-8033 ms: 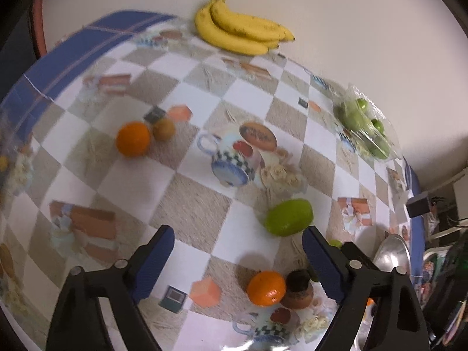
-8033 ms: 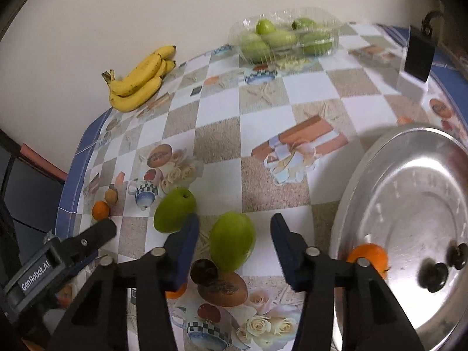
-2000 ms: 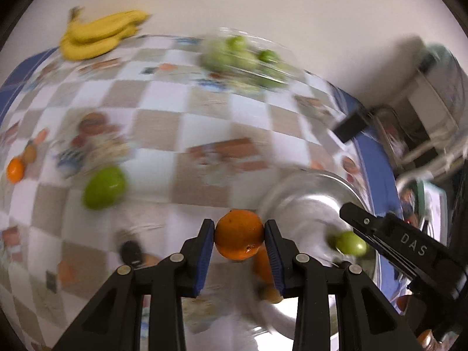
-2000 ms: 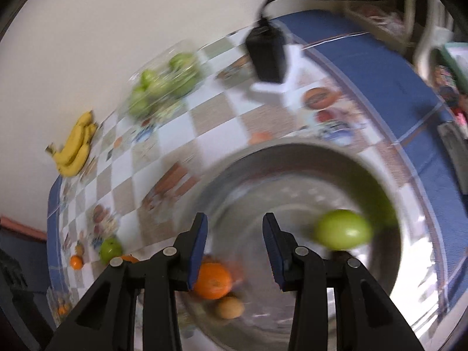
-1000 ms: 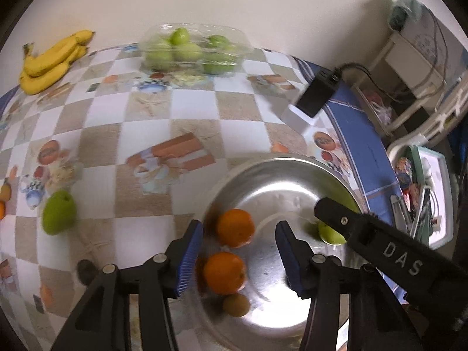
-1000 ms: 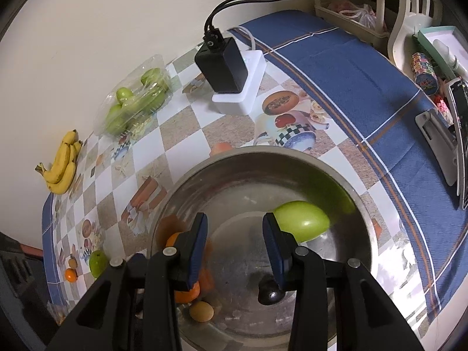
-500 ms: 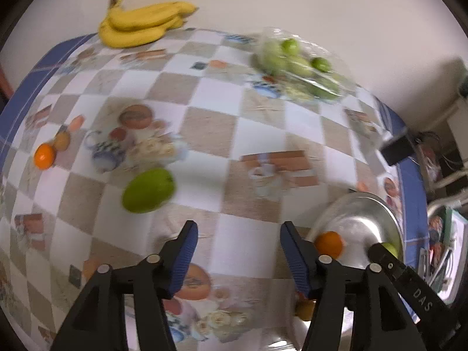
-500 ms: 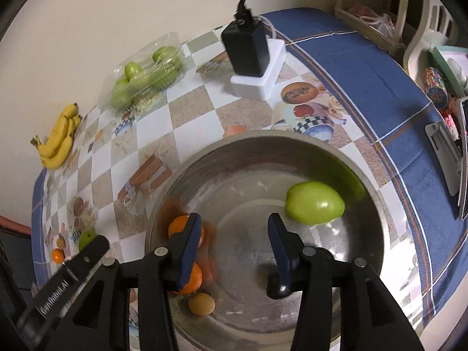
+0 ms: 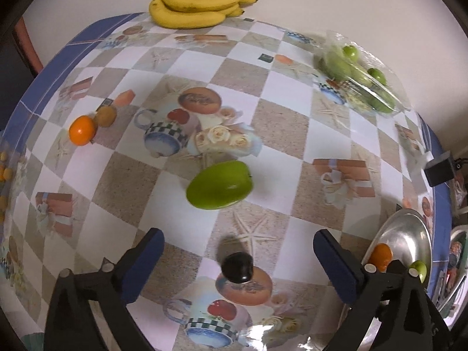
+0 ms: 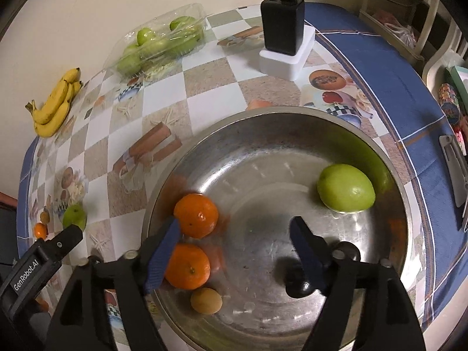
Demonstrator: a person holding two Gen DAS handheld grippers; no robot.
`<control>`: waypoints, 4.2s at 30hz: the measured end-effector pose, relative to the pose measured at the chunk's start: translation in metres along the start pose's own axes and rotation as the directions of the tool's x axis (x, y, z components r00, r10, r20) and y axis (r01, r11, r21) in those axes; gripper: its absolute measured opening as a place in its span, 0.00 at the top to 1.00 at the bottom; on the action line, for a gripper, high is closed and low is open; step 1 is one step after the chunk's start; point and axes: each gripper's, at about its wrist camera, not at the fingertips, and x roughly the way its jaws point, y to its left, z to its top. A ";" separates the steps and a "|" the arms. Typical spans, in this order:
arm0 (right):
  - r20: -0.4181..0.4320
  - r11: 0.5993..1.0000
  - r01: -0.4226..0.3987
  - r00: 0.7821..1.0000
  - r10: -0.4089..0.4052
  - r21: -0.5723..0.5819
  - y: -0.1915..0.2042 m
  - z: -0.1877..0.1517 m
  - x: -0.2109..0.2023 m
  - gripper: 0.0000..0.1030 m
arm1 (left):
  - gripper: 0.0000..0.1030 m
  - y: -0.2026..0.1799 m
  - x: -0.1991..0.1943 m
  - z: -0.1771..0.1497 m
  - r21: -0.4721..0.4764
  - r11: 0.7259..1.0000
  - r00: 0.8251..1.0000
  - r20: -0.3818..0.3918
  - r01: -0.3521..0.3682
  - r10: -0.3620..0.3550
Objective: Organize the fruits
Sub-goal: 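Move both grippers away from the bowl back toward the fruit pile, then reach the left gripper to an orange while the right gripper reaches a large green fruit, then grasp the orange with the left gripper while the right gripper grasps the green fruit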
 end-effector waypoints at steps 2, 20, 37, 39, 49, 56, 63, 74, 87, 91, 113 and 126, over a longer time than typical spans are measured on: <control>0.003 1.000 0.001 1.000 -0.001 -0.008 0.002 0.000 0.000 0.09 | 0.00 0.003 0.001 0.000 -0.005 1.000 1.000 0.000 -0.004 0.004; 0.025 1.000 0.020 0.999 -0.020 -0.020 0.009 -0.002 -0.001 0.04 | 0.00 0.010 -0.002 0.007 0.017 1.000 1.000 0.006 0.017 -0.017; 0.037 1.000 -0.015 0.999 0.015 0.000 0.022 -0.003 -0.004 0.04 | 0.00 0.017 -0.010 0.025 0.151 0.989 0.999 0.054 -0.007 -0.001; 0.040 0.999 -0.032 0.999 0.033 -0.004 0.027 -0.002 -0.005 0.04 | 0.00 0.021 -0.011 0.028 0.157 0.988 0.998 0.060 -0.007 -0.002; 0.074 0.996 -0.070 0.995 0.074 -0.055 0.058 0.000 -0.014 0.04 | 0.00 0.059 -0.026 0.052 0.157 0.988 0.994 0.106 -0.014 -0.002; 0.072 0.988 -0.112 0.990 0.120 -0.103 0.086 -0.003 -0.020 0.04 | 0.00 0.086 -0.038 0.062 0.166 0.984 0.988 0.149 -0.068 0.043; 0.025 0.973 -0.157 0.986 0.164 -0.171 0.118 -0.014 -0.016 0.04 | 0.00 0.117 -0.037 0.067 0.125 0.991 0.991 0.126 -0.052 0.037; -0.041 0.953 -0.186 0.982 0.182 -0.239 0.159 -0.028 0.007 0.04 | 0.00 0.168 -0.027 0.078 -0.007 0.999 0.995 0.090 -0.041 0.042; -0.085 0.935 -0.196 0.980 0.179 -0.296 0.199 -0.025 0.039 0.04 | 0.11 0.178 0.005 0.095 -0.030 0.999 0.999 0.042 0.012 -0.011; -0.093 0.933 -0.191 0.981 0.170 -0.306 0.207 -0.024 0.045 0.04 | 0.16 0.180 0.011 0.099 -0.031 0.999 0.999 0.037 0.026 -0.025; -0.122 0.934 -0.229 0.972 0.202 -0.274 0.212 -0.019 0.060 0.50 | 0.62 0.190 0.024 0.098 -0.038 0.999 0.999 0.010 0.038 -0.038; -0.109 0.933 -0.247 0.968 0.226 -0.263 0.209 -0.017 0.048 0.50 | 0.62 0.181 -0.002 0.101 -0.027 1.000 0.997 0.071 -0.002 0.004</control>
